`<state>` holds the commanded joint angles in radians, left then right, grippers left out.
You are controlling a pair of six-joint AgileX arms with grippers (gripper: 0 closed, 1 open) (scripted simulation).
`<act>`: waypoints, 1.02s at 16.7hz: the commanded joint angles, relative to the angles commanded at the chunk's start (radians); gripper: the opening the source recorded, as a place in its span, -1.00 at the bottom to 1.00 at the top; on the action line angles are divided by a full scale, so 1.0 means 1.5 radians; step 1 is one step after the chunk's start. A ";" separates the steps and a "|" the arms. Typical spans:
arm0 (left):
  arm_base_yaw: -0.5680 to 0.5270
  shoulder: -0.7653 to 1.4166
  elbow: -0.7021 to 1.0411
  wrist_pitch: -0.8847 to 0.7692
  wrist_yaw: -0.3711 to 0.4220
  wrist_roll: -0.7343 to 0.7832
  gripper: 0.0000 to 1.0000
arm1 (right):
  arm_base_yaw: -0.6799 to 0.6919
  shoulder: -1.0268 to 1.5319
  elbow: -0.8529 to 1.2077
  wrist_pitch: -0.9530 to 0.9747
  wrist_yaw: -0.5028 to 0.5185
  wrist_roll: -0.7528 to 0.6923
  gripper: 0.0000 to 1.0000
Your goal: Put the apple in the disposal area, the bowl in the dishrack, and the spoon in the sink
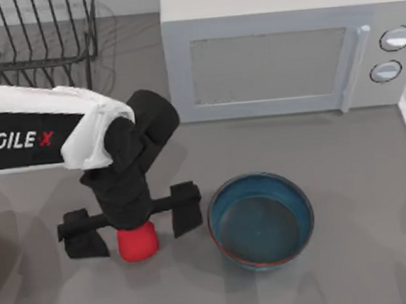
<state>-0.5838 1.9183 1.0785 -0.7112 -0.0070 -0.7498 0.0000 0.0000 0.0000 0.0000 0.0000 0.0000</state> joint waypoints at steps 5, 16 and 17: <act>0.000 0.001 -0.001 0.001 0.000 0.000 0.85 | 0.000 0.000 0.000 0.000 0.000 0.000 1.00; 0.000 0.001 -0.001 0.001 0.000 0.000 -0.81 | 0.000 0.000 0.000 0.000 0.000 0.000 1.00; 0.000 0.001 -0.001 0.001 0.000 0.000 -0.96 | 0.000 0.000 0.000 0.000 0.000 0.000 1.00</act>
<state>-0.5837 1.9191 1.0777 -0.7099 -0.0070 -0.7498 0.0000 0.0000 0.0000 0.0000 0.0000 0.0000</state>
